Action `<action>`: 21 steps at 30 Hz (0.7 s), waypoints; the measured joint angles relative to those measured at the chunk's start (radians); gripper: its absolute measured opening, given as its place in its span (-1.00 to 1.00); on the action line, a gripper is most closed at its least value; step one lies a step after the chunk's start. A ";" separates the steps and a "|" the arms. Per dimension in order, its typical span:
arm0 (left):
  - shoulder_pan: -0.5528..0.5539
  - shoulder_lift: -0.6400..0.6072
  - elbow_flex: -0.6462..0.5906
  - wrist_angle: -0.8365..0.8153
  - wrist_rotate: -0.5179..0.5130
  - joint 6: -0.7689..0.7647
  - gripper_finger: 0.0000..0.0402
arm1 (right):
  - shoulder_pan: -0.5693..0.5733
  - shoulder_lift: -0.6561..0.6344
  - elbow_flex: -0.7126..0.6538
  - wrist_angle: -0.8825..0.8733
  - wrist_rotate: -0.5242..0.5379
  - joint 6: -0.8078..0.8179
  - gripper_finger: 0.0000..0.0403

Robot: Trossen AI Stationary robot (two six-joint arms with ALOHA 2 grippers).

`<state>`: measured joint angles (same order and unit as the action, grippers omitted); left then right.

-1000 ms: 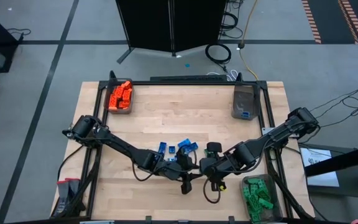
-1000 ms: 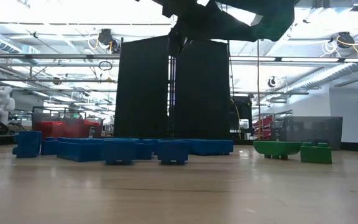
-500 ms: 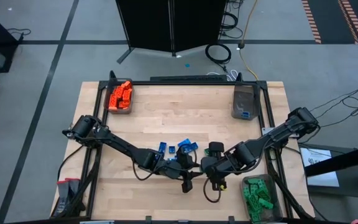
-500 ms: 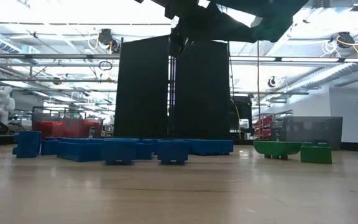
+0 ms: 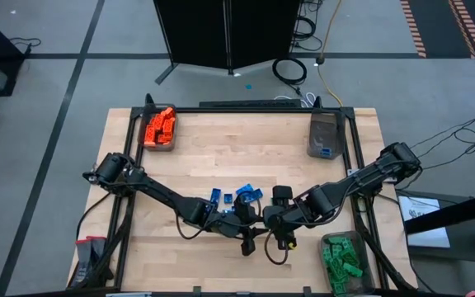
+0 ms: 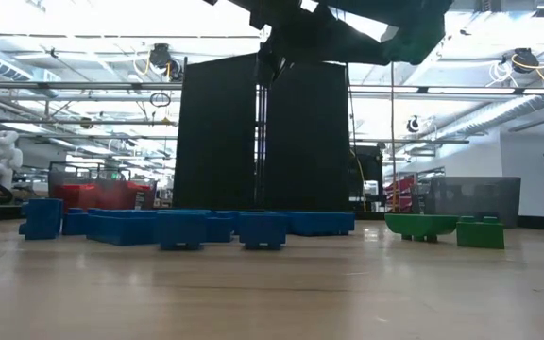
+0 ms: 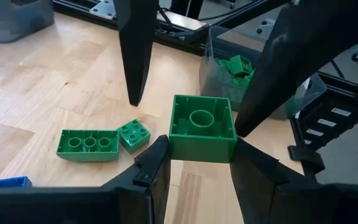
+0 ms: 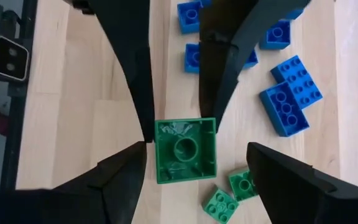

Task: Sort blocks
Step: Put the green game piece into the bottom right black bin

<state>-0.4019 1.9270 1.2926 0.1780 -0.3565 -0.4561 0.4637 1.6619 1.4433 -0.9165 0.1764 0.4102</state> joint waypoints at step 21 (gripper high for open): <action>0.000 0.002 0.000 0.023 -0.003 0.035 -0.31 | -0.004 0.023 0.000 0.002 -0.031 -0.007 -0.34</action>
<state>-0.4019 1.9285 1.2922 0.2008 -0.3599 -0.4207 0.4599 1.6848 1.4433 -0.9148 0.1459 0.4030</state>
